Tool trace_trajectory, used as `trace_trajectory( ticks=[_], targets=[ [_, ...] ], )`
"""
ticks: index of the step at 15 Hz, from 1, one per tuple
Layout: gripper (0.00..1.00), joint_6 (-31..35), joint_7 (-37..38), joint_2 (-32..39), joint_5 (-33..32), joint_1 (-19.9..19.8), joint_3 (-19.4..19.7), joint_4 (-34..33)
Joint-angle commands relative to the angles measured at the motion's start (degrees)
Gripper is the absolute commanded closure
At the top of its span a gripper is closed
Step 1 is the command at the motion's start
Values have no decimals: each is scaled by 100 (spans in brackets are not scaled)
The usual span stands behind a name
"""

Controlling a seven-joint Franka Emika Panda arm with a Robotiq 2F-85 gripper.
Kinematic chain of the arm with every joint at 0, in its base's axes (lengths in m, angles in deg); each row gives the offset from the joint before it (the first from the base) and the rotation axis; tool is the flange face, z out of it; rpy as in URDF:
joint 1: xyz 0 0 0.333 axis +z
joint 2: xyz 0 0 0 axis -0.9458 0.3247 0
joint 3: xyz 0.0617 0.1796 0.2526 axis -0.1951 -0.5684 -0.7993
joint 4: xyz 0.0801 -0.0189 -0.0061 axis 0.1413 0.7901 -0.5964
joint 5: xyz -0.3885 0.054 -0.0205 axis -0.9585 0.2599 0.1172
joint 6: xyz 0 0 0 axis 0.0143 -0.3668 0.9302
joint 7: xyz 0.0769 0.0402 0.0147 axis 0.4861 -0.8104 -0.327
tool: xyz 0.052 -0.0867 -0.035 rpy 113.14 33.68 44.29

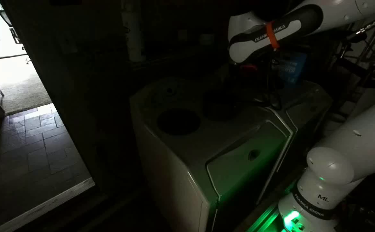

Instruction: Put the glass lid on the pot

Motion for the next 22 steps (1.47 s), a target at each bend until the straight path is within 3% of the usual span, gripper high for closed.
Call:
trace_trajectory(
  ticks=[1, 6, 14, 22],
  targets=[
    [0, -20, 20, 0, -26, 92, 84, -11],
    [0, 5, 138, 40, 149, 107, 110, -104],
    [0, 8, 1062, 1547, 1448, -41, 591, -2168],
    [0, 431, 2436, 3040, 1792, -209, 1094, -3557]
  ],
)
